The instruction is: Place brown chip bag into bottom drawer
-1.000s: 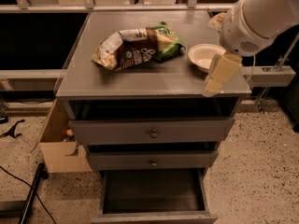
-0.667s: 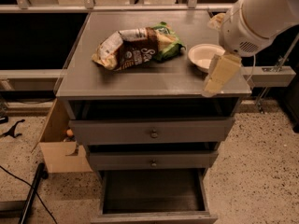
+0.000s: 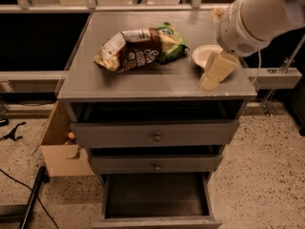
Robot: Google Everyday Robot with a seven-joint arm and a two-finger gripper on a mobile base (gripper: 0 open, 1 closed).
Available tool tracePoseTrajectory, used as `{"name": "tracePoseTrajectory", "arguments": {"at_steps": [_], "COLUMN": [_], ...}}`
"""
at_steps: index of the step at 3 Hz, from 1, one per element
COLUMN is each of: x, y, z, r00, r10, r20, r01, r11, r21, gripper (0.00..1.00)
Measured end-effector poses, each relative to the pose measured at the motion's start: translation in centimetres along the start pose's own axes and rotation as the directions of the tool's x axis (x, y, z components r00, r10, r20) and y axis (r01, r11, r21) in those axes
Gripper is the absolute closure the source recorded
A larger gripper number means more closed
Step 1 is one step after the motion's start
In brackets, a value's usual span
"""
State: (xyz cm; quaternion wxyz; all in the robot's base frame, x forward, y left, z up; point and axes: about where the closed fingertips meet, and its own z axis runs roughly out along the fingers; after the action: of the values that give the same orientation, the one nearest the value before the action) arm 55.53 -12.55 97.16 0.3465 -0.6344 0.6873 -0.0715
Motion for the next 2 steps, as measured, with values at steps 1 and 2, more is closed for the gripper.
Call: {"name": "tracePoseTrajectory", "arguments": {"at_steps": [1,2], "x": [-2.8,-4.7], "y": [-2.1,-3.6], "z": [1.8,3.0], "r00": [0.996,0.990], "r10": [-0.061,-0.104], "r20": [0.059,0.095], "r01": [0.058,0.098], "r11": [0.9972,0.9928], "r21": [0.046,0.069], "gripper": [0.00,0.00]}}
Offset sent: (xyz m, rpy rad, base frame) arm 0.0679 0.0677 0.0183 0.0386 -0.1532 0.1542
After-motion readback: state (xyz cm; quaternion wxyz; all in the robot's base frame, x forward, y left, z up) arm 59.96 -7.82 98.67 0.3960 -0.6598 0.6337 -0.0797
